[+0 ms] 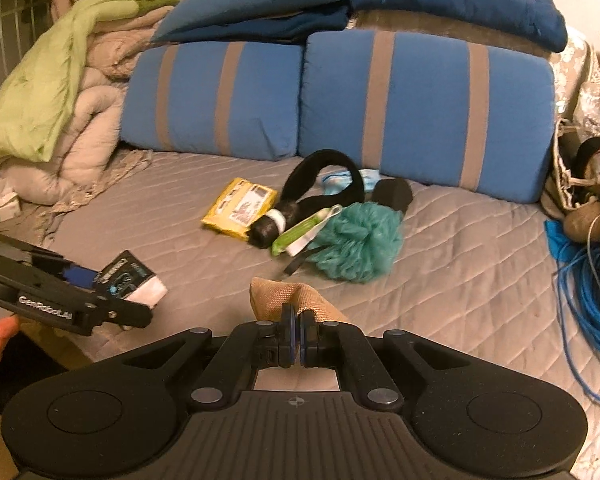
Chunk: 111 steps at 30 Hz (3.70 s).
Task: Organize soft objects
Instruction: 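Carry tissue box and pouch to the cardboard box and release both inside, then move both tools back toward the items on the bed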
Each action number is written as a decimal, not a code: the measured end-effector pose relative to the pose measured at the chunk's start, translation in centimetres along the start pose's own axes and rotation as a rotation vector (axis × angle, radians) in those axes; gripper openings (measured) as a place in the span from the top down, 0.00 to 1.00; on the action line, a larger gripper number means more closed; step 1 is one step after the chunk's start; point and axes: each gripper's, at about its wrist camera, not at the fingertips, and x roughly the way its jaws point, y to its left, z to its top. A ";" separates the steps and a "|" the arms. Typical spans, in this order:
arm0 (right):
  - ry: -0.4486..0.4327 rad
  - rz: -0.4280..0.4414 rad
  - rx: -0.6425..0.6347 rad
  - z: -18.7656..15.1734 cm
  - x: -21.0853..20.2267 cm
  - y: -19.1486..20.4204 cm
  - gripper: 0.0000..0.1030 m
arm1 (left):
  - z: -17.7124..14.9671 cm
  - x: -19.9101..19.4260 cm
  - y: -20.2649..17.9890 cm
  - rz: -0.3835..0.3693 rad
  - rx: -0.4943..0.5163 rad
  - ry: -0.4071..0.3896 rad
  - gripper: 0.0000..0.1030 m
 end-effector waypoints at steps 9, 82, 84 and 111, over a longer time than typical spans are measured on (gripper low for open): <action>0.046 0.112 -0.021 -1.8 -1.8 2.0 0.96 | -2.2 -1.2 -0.3 -0.010 -0.013 0.022 0.32; 0.592 0.140 -0.091 -8.7 4.6 6.4 0.00 | -7.5 3.4 -0.5 0.067 0.029 0.421 0.12; 0.578 0.117 -0.075 -8.4 4.5 6.0 0.00 | -7.3 3.3 -0.5 0.075 0.022 0.409 0.12; 0.428 -0.084 0.067 -5.1 6.3 0.8 0.00 | -4.2 2.5 0.1 0.156 0.029 0.252 0.12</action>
